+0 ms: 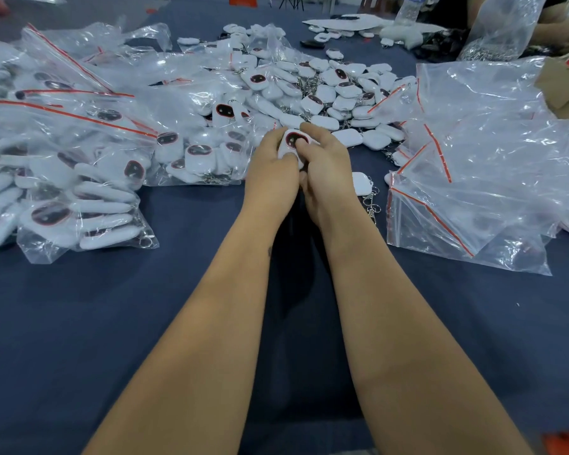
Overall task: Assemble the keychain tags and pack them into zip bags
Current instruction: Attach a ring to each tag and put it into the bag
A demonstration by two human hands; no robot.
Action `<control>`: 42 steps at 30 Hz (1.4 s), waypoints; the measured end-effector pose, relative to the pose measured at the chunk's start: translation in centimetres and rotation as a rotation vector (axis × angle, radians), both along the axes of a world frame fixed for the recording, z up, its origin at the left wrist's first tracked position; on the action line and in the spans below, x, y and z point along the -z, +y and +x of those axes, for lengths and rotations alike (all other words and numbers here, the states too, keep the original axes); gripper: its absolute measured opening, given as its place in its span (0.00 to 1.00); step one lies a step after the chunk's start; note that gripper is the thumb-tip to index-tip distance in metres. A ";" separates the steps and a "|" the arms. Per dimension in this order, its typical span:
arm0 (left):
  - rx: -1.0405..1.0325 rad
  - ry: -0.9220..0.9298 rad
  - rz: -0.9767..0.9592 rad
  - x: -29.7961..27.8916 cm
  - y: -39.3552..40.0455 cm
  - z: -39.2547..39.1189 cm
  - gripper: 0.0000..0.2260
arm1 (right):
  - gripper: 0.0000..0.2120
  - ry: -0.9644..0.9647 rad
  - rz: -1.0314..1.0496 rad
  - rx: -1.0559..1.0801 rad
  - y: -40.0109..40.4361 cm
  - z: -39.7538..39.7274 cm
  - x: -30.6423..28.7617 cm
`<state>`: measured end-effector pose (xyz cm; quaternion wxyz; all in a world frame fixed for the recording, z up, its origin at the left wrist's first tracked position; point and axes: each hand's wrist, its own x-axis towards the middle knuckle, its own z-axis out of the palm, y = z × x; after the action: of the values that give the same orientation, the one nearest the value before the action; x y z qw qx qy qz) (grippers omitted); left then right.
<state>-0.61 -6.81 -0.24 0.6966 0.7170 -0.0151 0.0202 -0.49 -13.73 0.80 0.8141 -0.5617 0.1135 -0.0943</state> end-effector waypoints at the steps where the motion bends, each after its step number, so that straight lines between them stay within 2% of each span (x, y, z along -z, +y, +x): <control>1: -0.020 0.028 -0.058 -0.1 0.1 0.1 0.17 | 0.12 0.006 -0.016 0.014 0.1 0.0 0.0; 3: -0.048 0.061 -0.126 -0.1 0.1 0.2 0.14 | 0.10 -0.002 -0.054 0.012 0.1 -0.1 0.0; 9: -0.095 0.077 -0.152 -0.1 0.0 0.4 0.09 | 0.09 -0.024 -0.103 -0.054 -0.2 -0.3 -0.1; 14: -0.070 0.060 -0.137 -0.3 0.1 0.4 0.11 | 0.09 -0.015 -0.094 -0.038 -0.1 -0.3 -0.1; 20: -0.072 0.085 -0.239 -0.5 0.4 0.5 0.11 | 0.10 -0.034 -0.080 -0.048 -0.1 -0.6 -0.3; 30: -0.118 0.026 -0.104 -0.3 0.0 0.4 0.10 | 0.10 -0.050 -0.048 -0.040 0.0 -0.8 -0.6; 33: -0.082 -0.032 -0.012 -0.3 -0.4 -0.1 0.10 | 0.10 -0.050 0.003 0.057 0.1 -0.6 -0.6; 36: -0.028 -0.201 0.307 -0.2 -0.9 -0.8 0.19 | 0.11 -0.116 0.017 0.206 -0.5 -0.3 -0.7; 38: -0.079 -0.364 0.460 -0.4 -1.0 -1.4 0.21 | 0.09 -0.135 0.026 0.256 -1.0 -0.1 -0.6; 40: -0.178 -0.454 0.470 -0.7 -0.7 -1.6 0.19 | 0.07 -0.115 -0.049 0.298 -1.2 0.1 -0.5; 42: -0.250 -0.468 0.357 -0.9 -0.1 -1.7 0.15 | 0.07 -0.123 -0.089 0.332 -0.9 0.3 -0.5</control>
<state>-2.28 -6.89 0.67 0.5294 0.8002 -0.0898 0.2671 -0.18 -14.59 1.27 0.7672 -0.5638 0.1503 -0.2665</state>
